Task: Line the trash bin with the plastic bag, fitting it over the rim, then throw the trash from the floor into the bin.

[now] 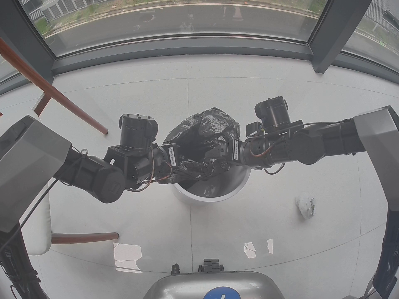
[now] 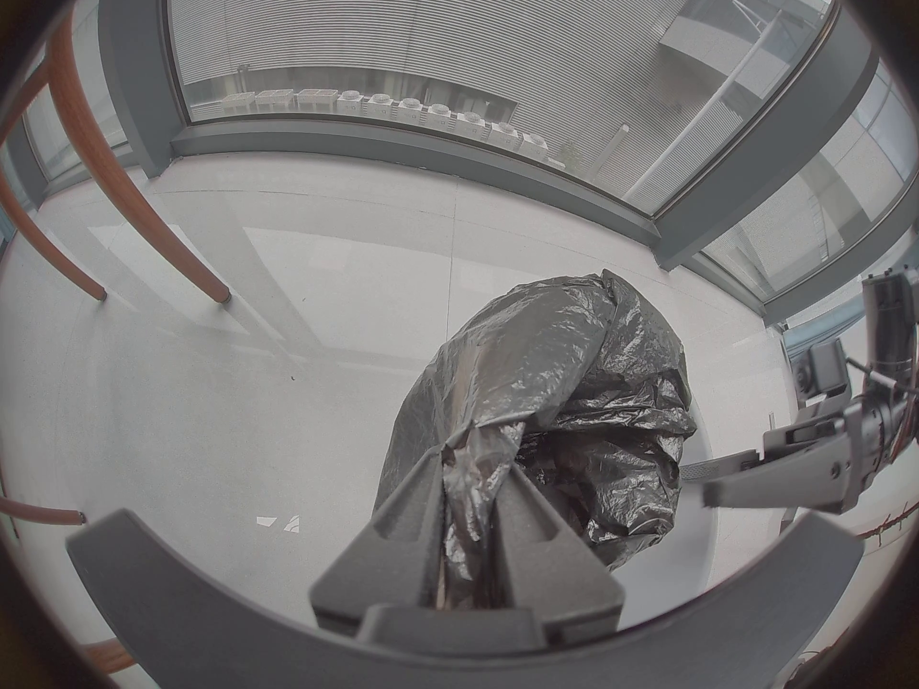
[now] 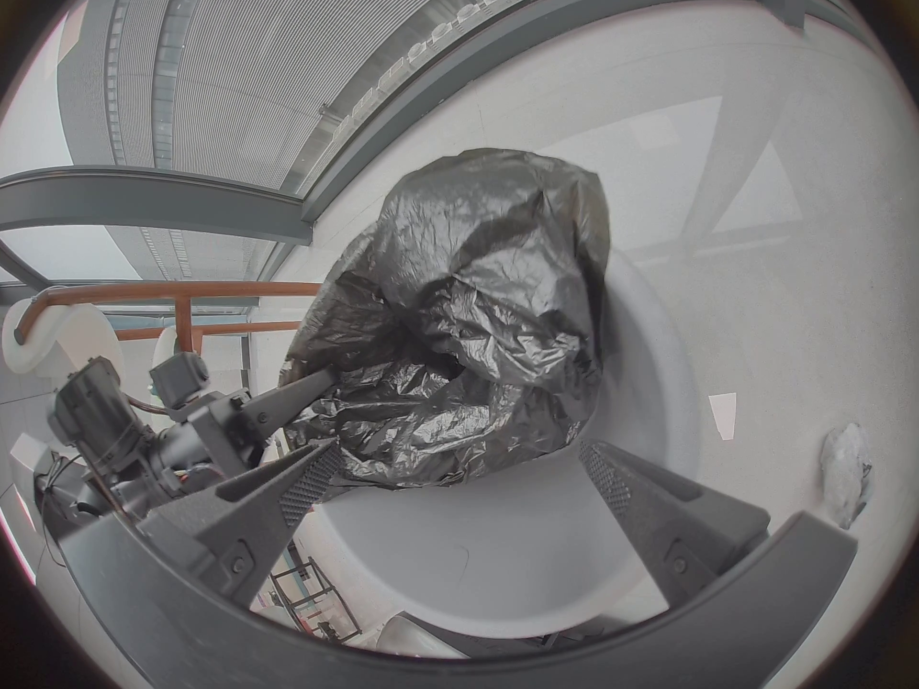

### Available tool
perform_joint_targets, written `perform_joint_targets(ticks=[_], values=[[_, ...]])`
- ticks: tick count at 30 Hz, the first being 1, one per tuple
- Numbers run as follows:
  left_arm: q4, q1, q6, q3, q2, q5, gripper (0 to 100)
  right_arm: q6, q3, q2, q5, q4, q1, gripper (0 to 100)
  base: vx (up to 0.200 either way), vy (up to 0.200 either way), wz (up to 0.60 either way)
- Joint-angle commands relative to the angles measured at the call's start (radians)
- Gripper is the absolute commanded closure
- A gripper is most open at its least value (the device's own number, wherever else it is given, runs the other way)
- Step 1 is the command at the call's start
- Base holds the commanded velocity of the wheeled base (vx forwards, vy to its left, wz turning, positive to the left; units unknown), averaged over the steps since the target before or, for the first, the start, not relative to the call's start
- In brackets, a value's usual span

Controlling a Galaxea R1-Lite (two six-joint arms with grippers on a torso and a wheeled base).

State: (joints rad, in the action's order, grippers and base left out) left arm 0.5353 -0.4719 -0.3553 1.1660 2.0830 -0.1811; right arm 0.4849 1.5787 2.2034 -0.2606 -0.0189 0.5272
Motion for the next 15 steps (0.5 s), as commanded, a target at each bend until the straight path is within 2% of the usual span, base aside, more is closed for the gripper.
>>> perform_joint_targets(ticks=[1,7,10,15], values=[[0.000,-0.002,0.003,0.000,-0.001,-0.001,100,0.000,0.033,0.067,0.004,-0.001,0.005,0,0.000,0.000,0.00],[0.014,-0.002,0.006,0.000,-0.004,-0.003,100,-0.002,0.069,0.091,0.024,-0.010,0.002,0,0.000,0.000,0.00],[0.015,-0.002,0.013,0.000,-0.004,-0.003,100,-0.035,0.089,0.116,0.069,-0.013,-0.001,0,0.000,0.000,0.00],[0.022,-0.002,0.013,0.006,-0.003,-0.003,100,-0.045,0.093,0.124,0.072,-0.012,-0.006,0,0.000,0.000,0.00]])
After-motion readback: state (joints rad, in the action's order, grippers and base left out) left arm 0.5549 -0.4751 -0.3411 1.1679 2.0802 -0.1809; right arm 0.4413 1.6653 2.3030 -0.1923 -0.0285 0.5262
